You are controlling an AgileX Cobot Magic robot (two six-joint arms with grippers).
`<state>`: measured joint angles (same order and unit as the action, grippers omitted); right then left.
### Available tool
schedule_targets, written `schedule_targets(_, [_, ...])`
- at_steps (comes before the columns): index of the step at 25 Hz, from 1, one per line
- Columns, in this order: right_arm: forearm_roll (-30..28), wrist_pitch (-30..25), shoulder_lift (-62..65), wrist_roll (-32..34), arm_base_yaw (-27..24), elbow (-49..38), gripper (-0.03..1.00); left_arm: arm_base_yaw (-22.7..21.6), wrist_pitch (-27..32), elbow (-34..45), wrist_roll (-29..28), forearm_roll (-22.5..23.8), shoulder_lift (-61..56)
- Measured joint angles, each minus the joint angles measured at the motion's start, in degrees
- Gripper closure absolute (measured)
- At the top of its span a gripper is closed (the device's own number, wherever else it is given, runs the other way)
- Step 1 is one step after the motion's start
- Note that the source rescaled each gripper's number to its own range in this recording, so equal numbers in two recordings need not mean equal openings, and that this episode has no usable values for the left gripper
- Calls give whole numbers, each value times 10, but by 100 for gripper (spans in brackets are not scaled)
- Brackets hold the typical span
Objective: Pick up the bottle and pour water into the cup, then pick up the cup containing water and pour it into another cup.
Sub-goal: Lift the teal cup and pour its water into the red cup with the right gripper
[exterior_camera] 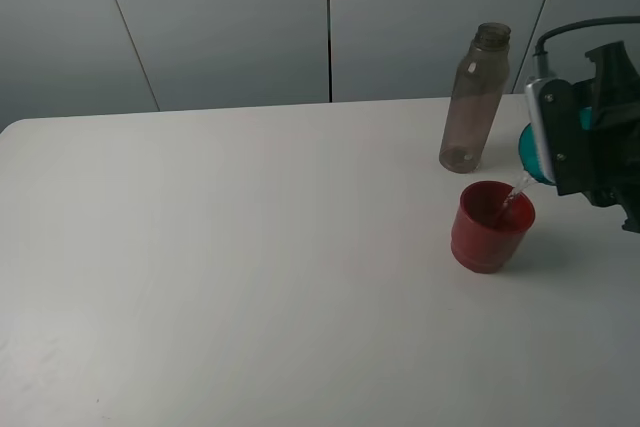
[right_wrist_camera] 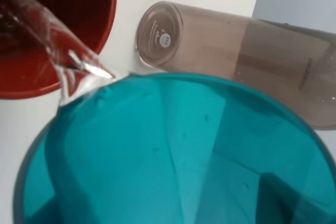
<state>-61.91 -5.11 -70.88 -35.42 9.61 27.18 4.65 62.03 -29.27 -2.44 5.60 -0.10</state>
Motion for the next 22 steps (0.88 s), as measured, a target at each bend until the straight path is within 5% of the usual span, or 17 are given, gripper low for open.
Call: schedule_targets(22, [-124, 10, 0, 3, 0, 11, 92, 0, 0, 0, -1, 0, 0])
